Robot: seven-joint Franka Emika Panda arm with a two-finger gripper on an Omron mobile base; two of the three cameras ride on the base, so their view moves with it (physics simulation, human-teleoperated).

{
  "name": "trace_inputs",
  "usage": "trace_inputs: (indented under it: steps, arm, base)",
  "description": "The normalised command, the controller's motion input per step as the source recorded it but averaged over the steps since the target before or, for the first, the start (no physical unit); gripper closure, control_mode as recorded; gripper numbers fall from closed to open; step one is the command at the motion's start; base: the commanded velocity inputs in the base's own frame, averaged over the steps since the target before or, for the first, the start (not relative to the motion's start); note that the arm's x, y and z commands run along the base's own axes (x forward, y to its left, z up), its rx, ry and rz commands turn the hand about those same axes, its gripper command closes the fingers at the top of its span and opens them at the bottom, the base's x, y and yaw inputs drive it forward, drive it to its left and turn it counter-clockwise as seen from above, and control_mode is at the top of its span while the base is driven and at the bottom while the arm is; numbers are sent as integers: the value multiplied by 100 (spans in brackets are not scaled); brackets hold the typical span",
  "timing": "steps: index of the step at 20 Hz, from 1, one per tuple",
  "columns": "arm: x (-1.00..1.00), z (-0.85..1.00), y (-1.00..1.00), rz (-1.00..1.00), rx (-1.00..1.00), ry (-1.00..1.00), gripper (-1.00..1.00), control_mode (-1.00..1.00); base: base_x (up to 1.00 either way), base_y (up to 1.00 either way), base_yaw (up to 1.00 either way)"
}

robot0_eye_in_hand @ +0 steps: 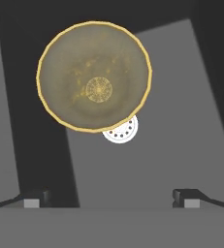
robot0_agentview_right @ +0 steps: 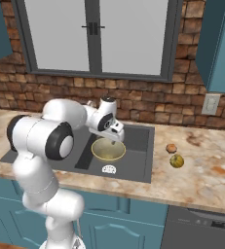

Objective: Remove the tangerine and squash from the sink. Then move the bowl and cup from the counter to the sink for washing.

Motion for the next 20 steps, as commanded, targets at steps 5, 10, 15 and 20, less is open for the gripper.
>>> trace_inputs:
  steps: [5, 10, 15, 20]
  arm:
    - [-26, 28, 25, 0, 0, 7, -100, -100]
    - [-26, 25, 26, 0, 0, 8, -100, -100]
    - [-22, 14, 31, 0, -1, 3, -100, -100]
    - [-25, 13, 35, 0, -1, 0, -100, -100]
  base:
    - [0, 0, 0]
    - [0, 0, 0]
    - [0, 0, 0]
    - [0, 0, 0]
